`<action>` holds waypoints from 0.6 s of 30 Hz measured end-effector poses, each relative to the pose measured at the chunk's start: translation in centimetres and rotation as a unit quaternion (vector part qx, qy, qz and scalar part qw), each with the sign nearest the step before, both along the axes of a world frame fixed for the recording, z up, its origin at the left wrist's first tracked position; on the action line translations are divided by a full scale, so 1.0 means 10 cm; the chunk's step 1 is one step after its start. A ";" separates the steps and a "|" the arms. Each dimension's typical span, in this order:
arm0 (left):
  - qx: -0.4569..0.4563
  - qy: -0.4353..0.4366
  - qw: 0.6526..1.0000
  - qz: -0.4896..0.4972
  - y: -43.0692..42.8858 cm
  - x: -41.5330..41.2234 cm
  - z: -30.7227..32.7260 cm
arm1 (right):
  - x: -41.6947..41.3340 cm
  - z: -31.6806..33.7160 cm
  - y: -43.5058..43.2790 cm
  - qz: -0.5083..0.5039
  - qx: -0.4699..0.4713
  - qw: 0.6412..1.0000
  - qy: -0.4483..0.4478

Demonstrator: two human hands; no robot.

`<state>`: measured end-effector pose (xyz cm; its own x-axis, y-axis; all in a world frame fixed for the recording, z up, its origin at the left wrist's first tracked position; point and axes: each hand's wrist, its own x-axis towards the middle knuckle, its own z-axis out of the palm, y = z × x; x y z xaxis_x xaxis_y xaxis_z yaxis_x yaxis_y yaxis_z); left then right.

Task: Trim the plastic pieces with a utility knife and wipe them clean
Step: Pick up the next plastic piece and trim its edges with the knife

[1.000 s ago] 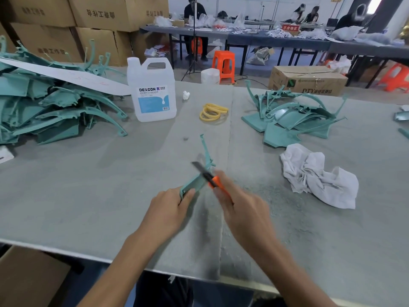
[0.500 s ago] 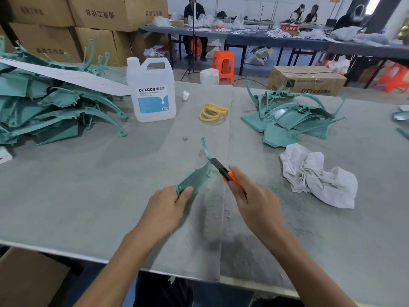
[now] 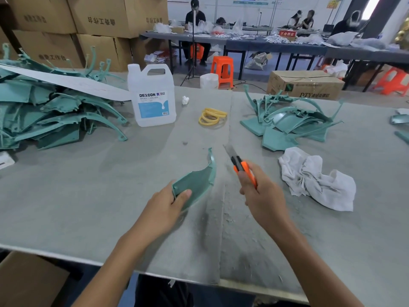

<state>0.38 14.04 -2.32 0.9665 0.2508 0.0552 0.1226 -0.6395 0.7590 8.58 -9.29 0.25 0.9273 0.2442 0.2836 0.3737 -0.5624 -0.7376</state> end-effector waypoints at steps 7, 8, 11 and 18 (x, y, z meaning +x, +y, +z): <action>-0.247 -0.141 0.957 -0.048 -0.16 -0.04 0.29 | -0.12 0.49 -0.13 0.016 0.054 0.998 -0.028; -0.270 -0.135 0.952 -0.058 -0.19 -0.03 0.32 | -0.16 0.56 -0.13 0.026 0.052 0.998 -0.029; -0.317 -0.114 0.938 -0.079 -0.28 -0.05 0.41 | -0.20 0.71 -0.14 0.053 0.011 0.998 -0.037; -0.561 -0.038 0.825 -0.060 -0.47 -0.06 0.40 | -0.03 0.71 -0.18 0.123 0.025 0.987 0.104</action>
